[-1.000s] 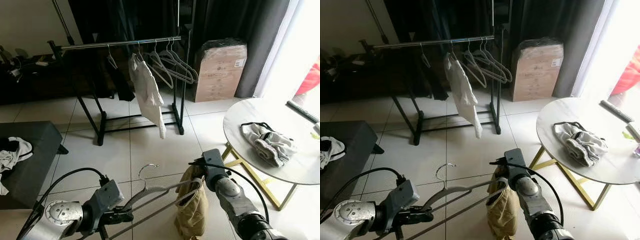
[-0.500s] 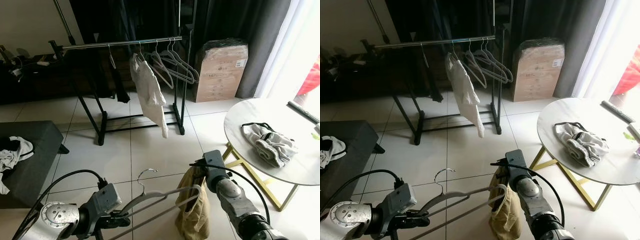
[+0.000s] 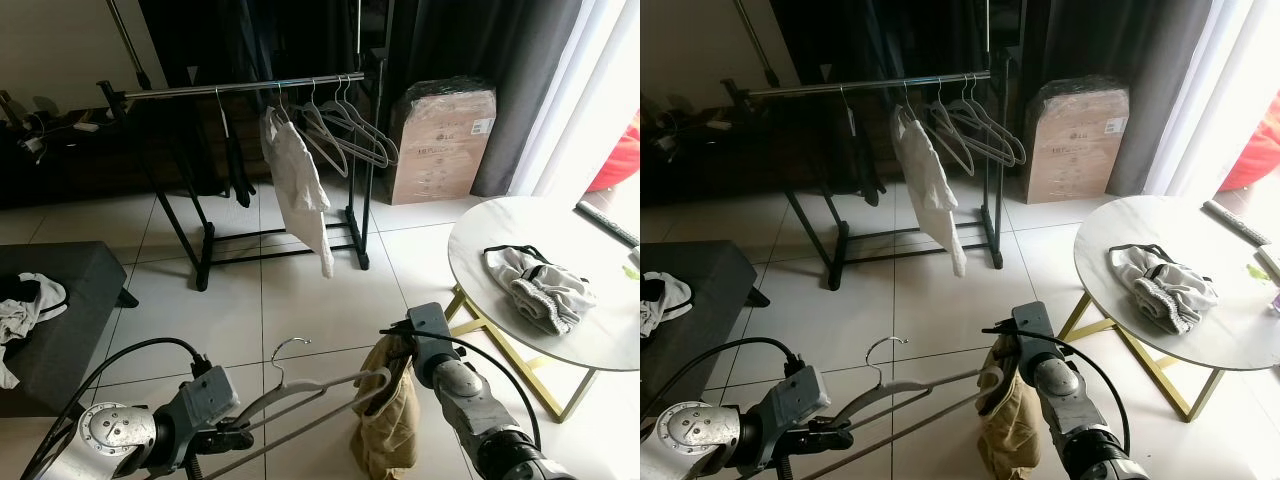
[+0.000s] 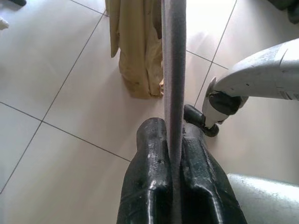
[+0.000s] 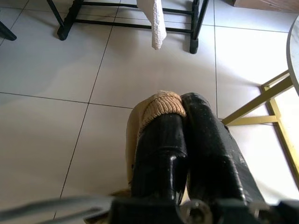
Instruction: Hang hanger
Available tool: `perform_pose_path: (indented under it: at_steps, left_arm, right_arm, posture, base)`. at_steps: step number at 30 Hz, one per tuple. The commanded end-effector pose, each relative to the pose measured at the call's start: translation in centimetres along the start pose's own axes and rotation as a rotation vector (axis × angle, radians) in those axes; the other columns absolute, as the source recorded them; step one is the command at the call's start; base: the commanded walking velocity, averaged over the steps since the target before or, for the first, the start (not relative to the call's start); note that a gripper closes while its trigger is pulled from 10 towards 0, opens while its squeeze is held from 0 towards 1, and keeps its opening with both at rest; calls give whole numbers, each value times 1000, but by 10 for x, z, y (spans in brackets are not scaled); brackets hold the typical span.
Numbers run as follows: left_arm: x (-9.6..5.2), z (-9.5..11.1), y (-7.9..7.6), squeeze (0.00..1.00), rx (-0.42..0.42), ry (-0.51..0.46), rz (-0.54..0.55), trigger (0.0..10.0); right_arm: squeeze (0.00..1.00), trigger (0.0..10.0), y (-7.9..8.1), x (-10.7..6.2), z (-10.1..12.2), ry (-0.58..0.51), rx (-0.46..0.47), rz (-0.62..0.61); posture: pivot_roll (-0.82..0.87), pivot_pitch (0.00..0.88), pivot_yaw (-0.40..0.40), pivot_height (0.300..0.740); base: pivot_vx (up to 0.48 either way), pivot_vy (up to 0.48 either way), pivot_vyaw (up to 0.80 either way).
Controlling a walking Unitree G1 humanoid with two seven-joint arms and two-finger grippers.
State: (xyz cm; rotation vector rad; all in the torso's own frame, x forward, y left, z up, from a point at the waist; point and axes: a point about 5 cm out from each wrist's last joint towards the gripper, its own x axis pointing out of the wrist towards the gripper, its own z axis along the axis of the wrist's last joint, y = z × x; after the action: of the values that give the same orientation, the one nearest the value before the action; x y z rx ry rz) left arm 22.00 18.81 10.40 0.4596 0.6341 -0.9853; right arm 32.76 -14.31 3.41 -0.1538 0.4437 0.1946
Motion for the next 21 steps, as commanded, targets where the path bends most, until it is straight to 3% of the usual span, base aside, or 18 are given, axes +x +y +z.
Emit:
perform_pose_path:
  at_steps: [1, 12, 21]
  left_arm:
    - [3, 1, 1, 0, 10, 2, 20, 10000]
    - [17, 5, -4, 0, -3, -36, 30, 10000]
    - [14, 0, -11, 0, -12, -8, -24, 10000]
  right_arm:
    - [0, 10000, 2, 2, 7, -32, -2, 5]
    - [0, 10000, 2, 2, 9, -35, 3, 8]
    - [0, 10000, 2, 2, 9, -34, 4, 10]
  posture:
    - [-39, 115, 3, 740]
    - [-43, 118, 0, 740]
    - [-39, 118, 2, 740]
  base:
    - [0, 0, 0]
    - [0, 0, 0]
    - [0, 0, 0]
